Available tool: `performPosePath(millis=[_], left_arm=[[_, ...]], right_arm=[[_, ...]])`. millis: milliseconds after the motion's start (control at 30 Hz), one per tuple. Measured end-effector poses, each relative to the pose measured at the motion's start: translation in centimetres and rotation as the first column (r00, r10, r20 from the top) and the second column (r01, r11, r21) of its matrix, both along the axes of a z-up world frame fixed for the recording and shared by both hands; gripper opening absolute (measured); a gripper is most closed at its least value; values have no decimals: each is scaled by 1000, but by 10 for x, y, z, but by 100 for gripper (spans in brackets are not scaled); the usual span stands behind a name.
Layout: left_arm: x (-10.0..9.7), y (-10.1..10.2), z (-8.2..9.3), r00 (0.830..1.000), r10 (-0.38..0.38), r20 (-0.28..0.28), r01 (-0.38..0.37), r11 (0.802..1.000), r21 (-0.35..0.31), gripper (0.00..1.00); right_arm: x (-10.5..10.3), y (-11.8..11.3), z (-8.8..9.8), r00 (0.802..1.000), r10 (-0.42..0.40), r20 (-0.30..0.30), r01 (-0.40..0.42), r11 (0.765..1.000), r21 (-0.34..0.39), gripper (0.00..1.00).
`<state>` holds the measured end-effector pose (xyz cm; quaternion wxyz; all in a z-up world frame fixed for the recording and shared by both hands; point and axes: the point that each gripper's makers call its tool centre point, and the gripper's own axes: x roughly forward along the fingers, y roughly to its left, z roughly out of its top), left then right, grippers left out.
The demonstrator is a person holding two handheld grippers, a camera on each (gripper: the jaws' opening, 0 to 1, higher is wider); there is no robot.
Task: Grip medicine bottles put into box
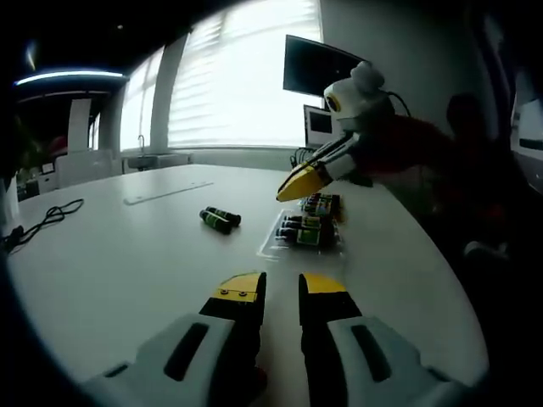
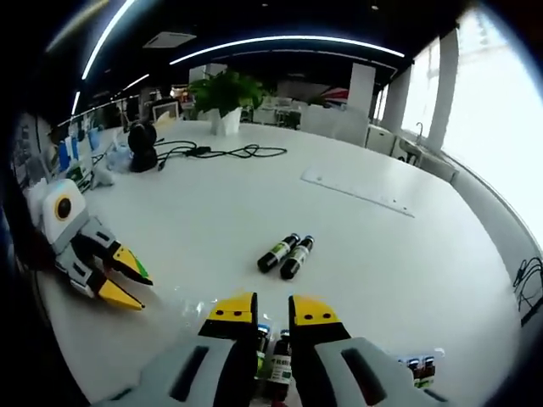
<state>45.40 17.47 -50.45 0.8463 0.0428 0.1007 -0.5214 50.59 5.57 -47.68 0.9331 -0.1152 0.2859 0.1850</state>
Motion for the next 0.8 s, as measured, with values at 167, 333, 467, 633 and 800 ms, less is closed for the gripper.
performPosePath(millis=[167,333,467,633,800], left_arm=[[0,0,0,1000,-2,-2,2,1000,-3,10],[1,0,1,1000,5,-6,-5,1000,-7,10],[0,0,0,1000,2,-7,-2,1000,-6,10],[-1,-1,1,1000,-1,-4,1,1000,-8,10],[-1,0,3,1000,1,4,-1,1000,-10,10]], right_arm=[[16,0,-1,1000,-6,7,6,1000,6,11],[30,-3,-9,1000,-17,6,17,1000,-20,11],[40,-4,-10,999,-35,8,35,999,-6,11],[55,1,-13,999,-36,-3,35,999,-5,12],[67,4,-17,999,-33,-21,33,999,-18,11]])
